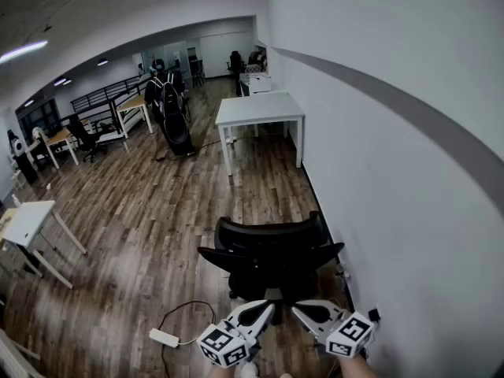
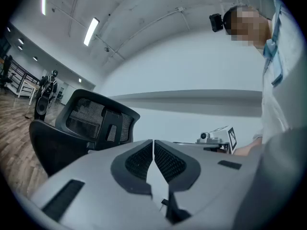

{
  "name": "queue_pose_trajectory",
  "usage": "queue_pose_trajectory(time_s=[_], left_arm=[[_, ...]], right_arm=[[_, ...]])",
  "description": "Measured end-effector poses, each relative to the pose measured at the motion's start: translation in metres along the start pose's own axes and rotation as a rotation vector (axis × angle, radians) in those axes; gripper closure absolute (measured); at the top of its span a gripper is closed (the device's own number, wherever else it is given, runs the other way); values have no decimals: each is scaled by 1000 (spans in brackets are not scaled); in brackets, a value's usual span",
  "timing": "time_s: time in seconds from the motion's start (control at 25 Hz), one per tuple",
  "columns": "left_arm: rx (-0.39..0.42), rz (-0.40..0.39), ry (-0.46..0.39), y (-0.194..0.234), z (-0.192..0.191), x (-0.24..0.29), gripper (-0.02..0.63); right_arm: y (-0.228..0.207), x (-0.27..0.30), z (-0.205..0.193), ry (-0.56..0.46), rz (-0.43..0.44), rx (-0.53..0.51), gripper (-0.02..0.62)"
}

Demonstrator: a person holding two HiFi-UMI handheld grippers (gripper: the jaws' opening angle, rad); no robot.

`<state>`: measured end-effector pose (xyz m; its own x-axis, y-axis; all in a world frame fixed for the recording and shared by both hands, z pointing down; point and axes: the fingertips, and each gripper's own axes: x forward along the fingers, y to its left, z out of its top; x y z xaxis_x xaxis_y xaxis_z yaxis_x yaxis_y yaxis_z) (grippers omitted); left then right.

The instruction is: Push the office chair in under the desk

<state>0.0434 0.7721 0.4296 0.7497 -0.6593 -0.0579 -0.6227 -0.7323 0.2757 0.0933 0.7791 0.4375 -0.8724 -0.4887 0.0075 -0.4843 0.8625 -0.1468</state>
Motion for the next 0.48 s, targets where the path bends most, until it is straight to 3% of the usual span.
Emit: queue_pose_trajectory(time_s=[0.48], left_arm=[[-7,-5,12,-3,-6,4,594]], right_arm=[[-1,-5,-4,10,23,11,563]])
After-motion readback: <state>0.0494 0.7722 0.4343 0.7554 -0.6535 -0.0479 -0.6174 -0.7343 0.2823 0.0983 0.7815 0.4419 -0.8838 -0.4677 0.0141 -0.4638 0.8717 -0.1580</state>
